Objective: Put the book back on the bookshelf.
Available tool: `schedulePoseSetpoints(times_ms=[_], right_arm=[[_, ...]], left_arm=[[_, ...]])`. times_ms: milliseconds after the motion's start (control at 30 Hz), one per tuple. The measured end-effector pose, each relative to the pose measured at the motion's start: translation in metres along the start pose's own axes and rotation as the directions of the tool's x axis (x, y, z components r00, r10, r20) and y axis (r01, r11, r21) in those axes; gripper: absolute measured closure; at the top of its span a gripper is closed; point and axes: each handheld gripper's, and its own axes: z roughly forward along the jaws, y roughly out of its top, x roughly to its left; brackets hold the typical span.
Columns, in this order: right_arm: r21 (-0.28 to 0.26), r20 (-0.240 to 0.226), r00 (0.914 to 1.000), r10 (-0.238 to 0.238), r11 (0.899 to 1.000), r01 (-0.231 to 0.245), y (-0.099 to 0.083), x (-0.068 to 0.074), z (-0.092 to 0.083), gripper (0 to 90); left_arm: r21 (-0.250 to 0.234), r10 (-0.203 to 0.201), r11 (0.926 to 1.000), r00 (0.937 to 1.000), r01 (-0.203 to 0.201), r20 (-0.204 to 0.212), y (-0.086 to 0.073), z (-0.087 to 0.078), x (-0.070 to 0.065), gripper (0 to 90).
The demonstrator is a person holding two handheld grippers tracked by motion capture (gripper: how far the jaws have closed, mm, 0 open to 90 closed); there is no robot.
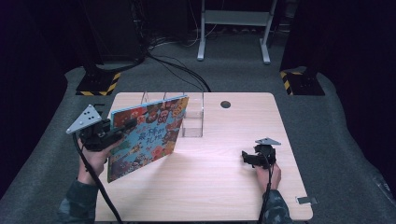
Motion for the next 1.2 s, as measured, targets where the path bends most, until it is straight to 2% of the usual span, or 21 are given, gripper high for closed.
schedulePoseSetpoints(times_ms=[133, 267, 367, 433, 500, 567, 733, 800, 933, 1200], right_arm=[[-0.001, 0.005, 1.0000, 0.007, 1.000, -0.007, 0.000, 0.001, 0.000, 15.1], [-0.006, 0.010, 0.9998, 0.015, 1.000, -0.015, 0.000, 0.002, 0.001, 15.2], [-0.005, 0.008, 0.9999, 0.013, 1.000, -0.013, 0.000, 0.002, 0.001, 15.3], [-0.003, 0.009, 0.9999, 0.012, 1.000, -0.012, 0.000, 0.002, 0.001, 15.3], [-0.001, 0.010, 0.9999, 0.012, 1.000, -0.012, 0.000, 0.002, 0.001, 15.3], [0.004, 0.013, 0.9999, 0.003, 1.000, -0.003, 0.001, 0.002, 0.001, 15.3], [0.004, 0.016, 0.9999, 0.001, 1.000, -0.001, 0.000, 0.002, 0.001, 15.5], [0.003, 0.012, 0.9999, 0.010, 1.000, -0.010, 0.001, 0.002, 0.000, 15.5], [-0.001, 0.012, 0.9999, 0.009, 1.000, -0.009, 0.001, 0.002, 0.001, 15.5], [-0.001, 0.012, 0.9999, 0.012, 1.000, -0.012, 0.001, 0.002, 0.001, 15.6]], left_arm=[[-0.035, -0.010, 0.9993, 0.9993, 0.009, -0.036, -0.001, -0.016, 0.005, 80.5], [-0.042, -0.013, 0.9991, 0.9966, 0.009, -0.081, -0.003, -0.029, 0.012, 80.5], [-0.064, -0.037, 0.9975, 0.9927, 0.030, -0.115, -0.006, -0.036, 0.017, 80.5], [-0.070, -0.042, 0.9970, 0.9899, 0.033, -0.135, -0.007, -0.041, 0.020, 80.5], [-0.069, -0.031, 0.9974, 0.9881, 0.020, -0.150, -0.007, -0.045, 0.023, 80.5], [-0.082, -0.044, 0.9961, 0.9847, 0.031, -0.169, -0.008, -0.049, 0.025, 80.5], [-0.098, -0.060, 0.9944, 0.9776, 0.040, -0.202, -0.009, -0.054, 0.031, 80.5], [-0.111, -0.067, 0.9929, 0.9722, 0.043, -0.224, -0.009, -0.055, 0.031, 80.5], [-0.134, -0.073, 0.9900, 0.9700, 0.043, -0.232, -0.009, -0.056, 0.034, 80.4], [-0.130, -0.071, 0.9907, 0.9684, 0.040, -0.239, -0.006, -0.049, 0.038, 80.4]])
